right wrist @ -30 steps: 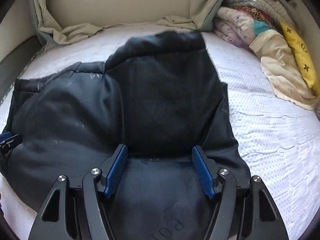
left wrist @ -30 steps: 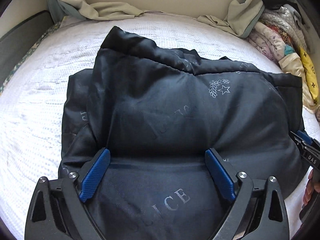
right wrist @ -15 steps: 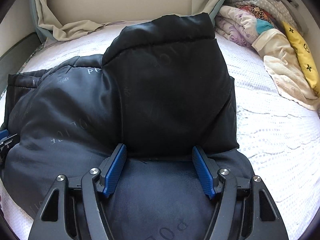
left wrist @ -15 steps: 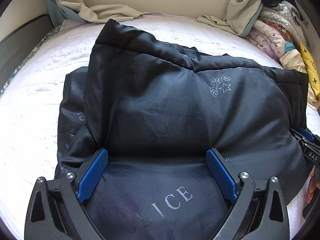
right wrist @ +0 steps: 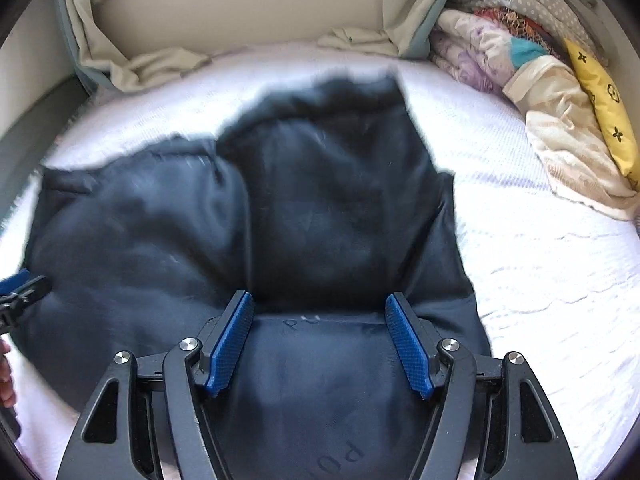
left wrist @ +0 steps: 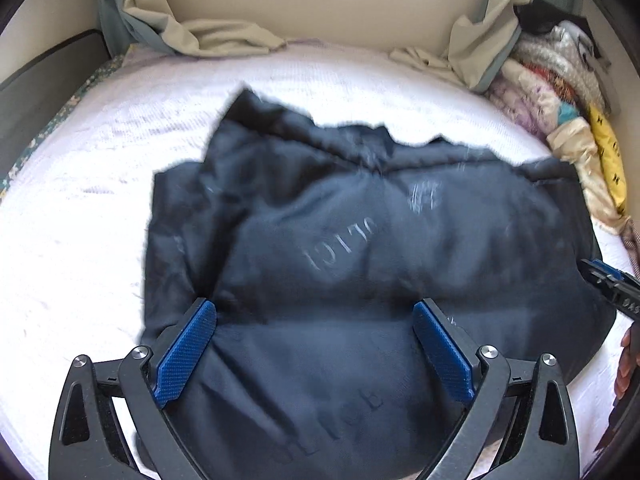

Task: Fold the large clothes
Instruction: 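Press both open tools onto the folded coat to flatten it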

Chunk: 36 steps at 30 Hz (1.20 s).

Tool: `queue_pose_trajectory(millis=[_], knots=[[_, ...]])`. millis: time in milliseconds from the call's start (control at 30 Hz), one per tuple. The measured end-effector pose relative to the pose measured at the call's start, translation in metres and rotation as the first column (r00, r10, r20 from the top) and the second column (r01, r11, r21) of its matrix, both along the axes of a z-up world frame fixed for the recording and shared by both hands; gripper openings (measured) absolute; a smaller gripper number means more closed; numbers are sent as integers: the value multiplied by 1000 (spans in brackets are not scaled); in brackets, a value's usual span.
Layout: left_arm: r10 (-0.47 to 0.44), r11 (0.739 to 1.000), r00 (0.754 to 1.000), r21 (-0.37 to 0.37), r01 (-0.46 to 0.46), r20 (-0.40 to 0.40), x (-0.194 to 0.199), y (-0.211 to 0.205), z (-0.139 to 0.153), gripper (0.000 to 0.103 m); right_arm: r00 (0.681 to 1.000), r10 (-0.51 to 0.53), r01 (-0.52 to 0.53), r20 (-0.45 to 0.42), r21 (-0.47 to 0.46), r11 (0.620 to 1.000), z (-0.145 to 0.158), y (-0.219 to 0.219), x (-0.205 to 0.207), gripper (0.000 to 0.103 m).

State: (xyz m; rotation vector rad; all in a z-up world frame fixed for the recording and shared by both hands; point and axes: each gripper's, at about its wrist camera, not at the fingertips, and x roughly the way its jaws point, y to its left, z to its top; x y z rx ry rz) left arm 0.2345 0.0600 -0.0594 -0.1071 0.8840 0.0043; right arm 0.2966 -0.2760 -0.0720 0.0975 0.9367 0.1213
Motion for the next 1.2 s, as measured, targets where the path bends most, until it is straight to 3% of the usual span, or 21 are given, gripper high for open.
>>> queue_pose_trajectory(millis=[167, 333, 467, 567, 700, 767, 933, 1033, 1200], knots=[[66, 997, 997, -54, -63, 43, 6, 21, 11, 100, 991, -72, 65, 116, 57, 996, 32, -24, 1, 67], [108, 993, 993, -54, -110, -40, 20, 33, -10, 100, 994, -107, 104, 19, 125, 987, 10, -38, 27, 64], [106, 992, 992, -62, -110, -75, 22, 36, -22, 101, 993, -97, 104, -65, 110, 988, -16, -34, 40, 64], [105, 991, 991, -75, -111, -88, 22, 37, -31, 102, 992, -94, 103, -86, 102, 989, -30, -31, 38, 64], [98, 994, 992, -32, -101, -78, 22, 32, -39, 103, 994, -78, 80, -71, 29, 996, -46, -19, 38, 65], [97, 995, 992, -24, -100, -78, 24, 29, -41, 103, 994, -77, 80, -73, 36, 996, -48, -18, 40, 65], [93, 988, 987, -108, -108, -134, 29, 43, -38, 103, 991, -101, 108, -87, 83, 991, -43, -24, 42, 68], [108, 976, 982, -172, -135, -158, 24, 55, -31, 103, 989, -115, 124, -98, 90, 988, -29, -25, 39, 76], [133, 957, 977, -236, -170, -166, 15, 69, -19, 102, 984, -150, 166, -93, 195, 967, -1, -40, 31, 79]])
